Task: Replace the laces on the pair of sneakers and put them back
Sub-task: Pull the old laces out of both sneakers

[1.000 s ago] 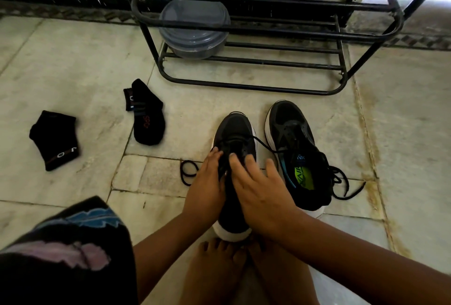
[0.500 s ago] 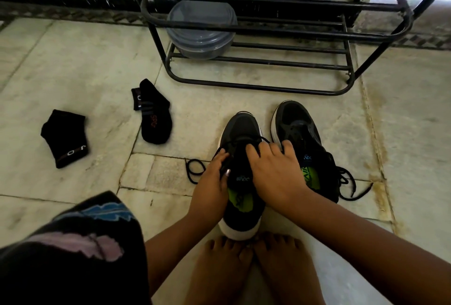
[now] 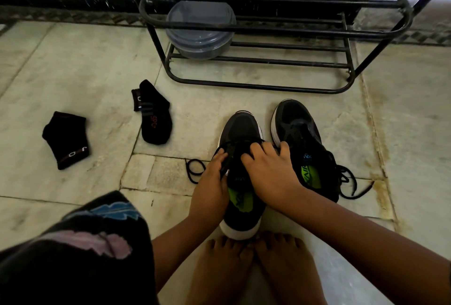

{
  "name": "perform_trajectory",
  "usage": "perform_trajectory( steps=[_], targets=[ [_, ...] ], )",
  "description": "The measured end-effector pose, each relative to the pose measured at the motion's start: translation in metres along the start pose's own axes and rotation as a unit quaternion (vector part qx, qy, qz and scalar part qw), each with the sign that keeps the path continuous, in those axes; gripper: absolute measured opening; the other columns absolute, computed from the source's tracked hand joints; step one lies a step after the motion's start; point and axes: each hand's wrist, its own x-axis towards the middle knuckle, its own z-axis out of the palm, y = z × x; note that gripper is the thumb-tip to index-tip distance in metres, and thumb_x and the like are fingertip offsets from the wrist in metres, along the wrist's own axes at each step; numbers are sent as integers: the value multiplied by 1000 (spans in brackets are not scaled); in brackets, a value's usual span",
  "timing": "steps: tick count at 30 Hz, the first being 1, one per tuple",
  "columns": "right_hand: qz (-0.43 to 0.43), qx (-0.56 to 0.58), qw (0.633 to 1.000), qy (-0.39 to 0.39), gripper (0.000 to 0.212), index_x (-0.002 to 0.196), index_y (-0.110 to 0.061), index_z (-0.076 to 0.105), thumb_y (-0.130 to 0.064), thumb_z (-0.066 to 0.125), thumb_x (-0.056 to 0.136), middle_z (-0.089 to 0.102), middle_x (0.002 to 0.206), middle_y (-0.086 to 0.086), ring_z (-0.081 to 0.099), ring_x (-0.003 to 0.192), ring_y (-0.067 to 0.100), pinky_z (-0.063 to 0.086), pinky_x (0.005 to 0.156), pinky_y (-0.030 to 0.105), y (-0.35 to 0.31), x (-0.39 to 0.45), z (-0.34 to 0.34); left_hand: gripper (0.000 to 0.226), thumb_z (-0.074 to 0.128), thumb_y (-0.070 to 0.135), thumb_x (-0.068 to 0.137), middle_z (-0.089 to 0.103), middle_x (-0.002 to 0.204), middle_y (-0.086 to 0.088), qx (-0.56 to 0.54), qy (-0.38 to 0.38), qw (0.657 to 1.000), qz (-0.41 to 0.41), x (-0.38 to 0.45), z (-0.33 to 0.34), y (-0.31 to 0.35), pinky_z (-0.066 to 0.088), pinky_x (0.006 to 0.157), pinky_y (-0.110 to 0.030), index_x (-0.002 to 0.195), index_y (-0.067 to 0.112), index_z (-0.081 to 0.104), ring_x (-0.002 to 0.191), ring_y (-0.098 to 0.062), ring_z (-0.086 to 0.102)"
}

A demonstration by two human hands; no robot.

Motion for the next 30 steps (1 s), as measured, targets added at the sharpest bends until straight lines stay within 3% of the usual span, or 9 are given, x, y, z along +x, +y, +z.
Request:
perform_trajectory(
  steps=[2, 4, 9, 13, 17, 22, 26, 30],
  targets=[
    [-9, -31, 998, 50, 22, 89, -12, 68, -19, 73, 69, 60, 97, 11, 57, 101, 32, 41, 91, 59, -1, -2, 8, 45, 39, 8, 98, 32, 151, 3, -3, 2, 1000, 0, 0, 0, -1, 16, 90, 9, 142, 13, 36, 128, 4, 27],
    [-19, -41, 996, 83, 20, 75, -8, 69, -18, 77, 60, 62, 89, 14, 60, 97, 34, 47, 84, 57, -4, -3, 11, 45, 39, 8, 98, 33, 151, 3, -6, 5, 1000, -1, 0, 0, -1, 17, 89, 10, 142, 13, 37, 127, 4, 27],
    [-29, -50, 990, 127, 27, 96, -10, 66, -22, 57, 74, 63, 107, 14, 58, 108, 31, 47, 87, 50, -8, -2, 14, 46, 40, 7, 97, 32, 151, 5, -17, 4, 1000, -7, 0, 1, 0, 17, 89, 10, 143, 15, 36, 127, 6, 26],
    [-48, -60, 992, 100, 37, 101, -9, 71, -28, 64, 71, 65, 116, 14, 58, 113, 31, 48, 87, 50, -7, 0, 18, 46, 40, 7, 98, 32, 151, 5, -16, 3, 1000, -9, -1, 2, -1, 17, 89, 10, 143, 15, 36, 127, 6, 26],
    [-62, -30, 993, 93, 41, 96, -6, 74, -28, 77, 62, 68, 106, 12, 61, 108, 31, 49, 87, 50, -6, -1, 17, 46, 40, 10, 98, 32, 151, 7, -14, 4, 1000, -12, 0, 2, -2, 19, 88, 10, 143, 17, 35, 127, 7, 27],
    [-55, -7, 990, 133, 26, 88, -14, 69, -24, 55, 69, 68, 92, 6, 62, 102, 27, 50, 86, 43, -8, -3, 15, 46, 40, 9, 98, 32, 151, 7, -17, 8, 1000, -4, 0, 1, -3, 19, 87, 10, 143, 17, 36, 128, 6, 28],
    [-48, -9, 986, 158, 34, 95, -11, 68, -23, 42, 78, 67, 88, 7, 62, 98, 26, 51, 83, 39, -6, -3, 15, 46, 40, 9, 98, 32, 152, 6, -13, 11, 1000, 2, -1, 1, -4, 19, 89, 9, 143, 16, 36, 128, 6, 27],
    [-3, -9, 990, 143, 39, 101, -5, 68, -24, 67, 67, 68, 85, 8, 62, 92, 27, 50, 75, 36, -5, -2, 11, 46, 40, 10, 98, 32, 151, 7, -3, 16, 1000, 13, -1, 2, -5, 20, 88, 10, 143, 16, 36, 127, 7, 27]
  ],
)
